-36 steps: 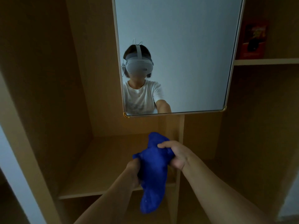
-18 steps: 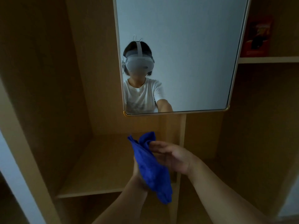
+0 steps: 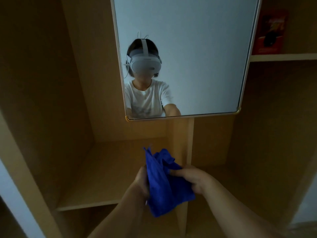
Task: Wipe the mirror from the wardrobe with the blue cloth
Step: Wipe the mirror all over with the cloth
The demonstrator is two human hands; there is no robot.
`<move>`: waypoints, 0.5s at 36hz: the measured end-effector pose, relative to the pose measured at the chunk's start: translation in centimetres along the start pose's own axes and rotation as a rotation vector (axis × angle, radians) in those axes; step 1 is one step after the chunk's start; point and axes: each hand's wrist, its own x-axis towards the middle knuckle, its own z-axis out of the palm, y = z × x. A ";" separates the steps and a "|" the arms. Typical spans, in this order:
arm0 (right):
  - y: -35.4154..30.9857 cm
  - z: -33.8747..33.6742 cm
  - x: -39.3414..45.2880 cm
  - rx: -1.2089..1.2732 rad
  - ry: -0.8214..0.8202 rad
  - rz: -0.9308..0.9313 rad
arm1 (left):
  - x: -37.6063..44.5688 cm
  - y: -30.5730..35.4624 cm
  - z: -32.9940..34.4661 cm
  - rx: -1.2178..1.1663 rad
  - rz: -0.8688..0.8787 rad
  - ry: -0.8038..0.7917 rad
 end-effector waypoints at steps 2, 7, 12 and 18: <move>-0.4 0.0 0.0 -0.013 0.114 0.040 | 0.5 0.4 -0.9 0.064 -0.046 0.042; -0.6 -0.3 0.6 0.023 0.312 0.013 | 0.8 0.1 -2.6 0.451 0.075 0.396; -0.5 0.4 0.9 0.182 0.309 0.027 | 1.0 -0.9 -0.8 0.779 0.113 0.450; -0.8 1.6 -0.1 0.384 0.127 0.119 | 0.2 -0.7 1.3 0.180 -0.287 0.029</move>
